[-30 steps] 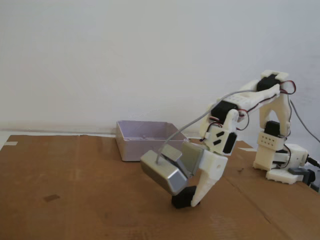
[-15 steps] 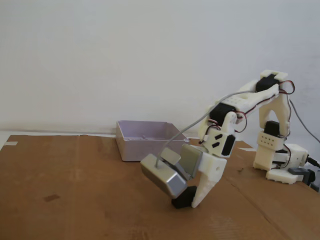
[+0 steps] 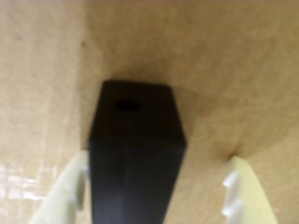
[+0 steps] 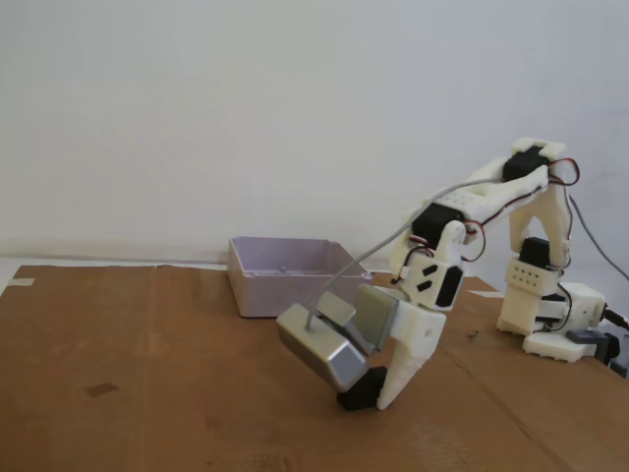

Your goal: Grasp a block and put it in the box.

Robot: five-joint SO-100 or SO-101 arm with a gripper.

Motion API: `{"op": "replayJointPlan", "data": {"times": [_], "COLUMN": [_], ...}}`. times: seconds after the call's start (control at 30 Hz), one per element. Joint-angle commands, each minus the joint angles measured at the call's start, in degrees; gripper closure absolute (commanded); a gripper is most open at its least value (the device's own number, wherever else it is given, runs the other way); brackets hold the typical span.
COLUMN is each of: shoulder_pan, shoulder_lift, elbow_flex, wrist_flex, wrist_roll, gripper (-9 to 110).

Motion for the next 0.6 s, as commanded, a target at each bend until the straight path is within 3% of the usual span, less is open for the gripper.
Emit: {"op": "replayJointPlan", "data": {"times": [0.0, 0.57], "shoulder_pan": [-0.7, -1.4], "shoulder_lift": [1.1, -0.9], "elbow_flex": [-2.1, -1.5], "wrist_flex": [-2.0, -2.0], "wrist_roll": [0.3, 1.8], "gripper": [68, 68]}}
